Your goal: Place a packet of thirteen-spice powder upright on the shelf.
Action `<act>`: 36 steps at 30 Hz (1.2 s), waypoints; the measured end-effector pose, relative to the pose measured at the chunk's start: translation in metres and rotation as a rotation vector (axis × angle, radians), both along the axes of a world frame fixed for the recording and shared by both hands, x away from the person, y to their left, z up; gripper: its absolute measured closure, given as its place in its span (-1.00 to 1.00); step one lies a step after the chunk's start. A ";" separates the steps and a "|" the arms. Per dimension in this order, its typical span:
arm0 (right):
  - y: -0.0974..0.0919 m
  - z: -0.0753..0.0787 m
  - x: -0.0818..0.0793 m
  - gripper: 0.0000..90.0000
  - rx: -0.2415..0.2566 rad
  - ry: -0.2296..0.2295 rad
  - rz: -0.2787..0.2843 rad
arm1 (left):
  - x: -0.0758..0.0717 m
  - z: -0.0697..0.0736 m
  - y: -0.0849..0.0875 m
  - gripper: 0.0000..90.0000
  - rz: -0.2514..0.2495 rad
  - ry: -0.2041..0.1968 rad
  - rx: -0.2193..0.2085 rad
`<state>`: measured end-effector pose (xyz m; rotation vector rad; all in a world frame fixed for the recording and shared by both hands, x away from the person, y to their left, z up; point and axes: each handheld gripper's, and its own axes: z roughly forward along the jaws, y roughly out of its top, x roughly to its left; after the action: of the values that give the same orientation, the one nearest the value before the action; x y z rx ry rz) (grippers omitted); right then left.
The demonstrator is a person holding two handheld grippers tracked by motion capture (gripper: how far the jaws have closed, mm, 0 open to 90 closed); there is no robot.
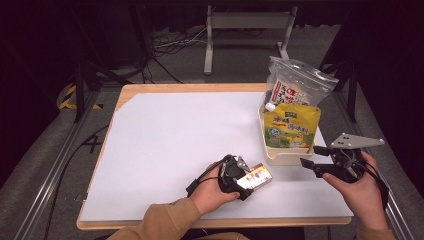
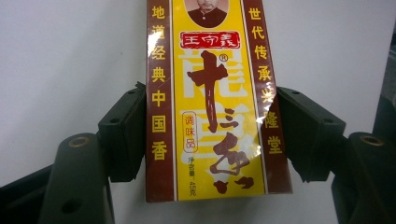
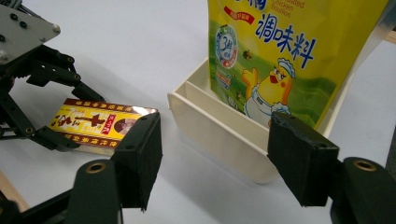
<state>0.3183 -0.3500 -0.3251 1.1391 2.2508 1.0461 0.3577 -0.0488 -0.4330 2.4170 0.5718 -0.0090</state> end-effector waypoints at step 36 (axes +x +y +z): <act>0.026 0.022 0.015 -0.07 -0.007 0.035 0.061 | -0.003 0.034 0.054 -0.28 0.066 -0.153 -0.352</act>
<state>0.3332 -0.3237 -0.3027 1.1006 2.3282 1.0489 0.3549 0.0056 -0.3990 2.0361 0.5306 0.0952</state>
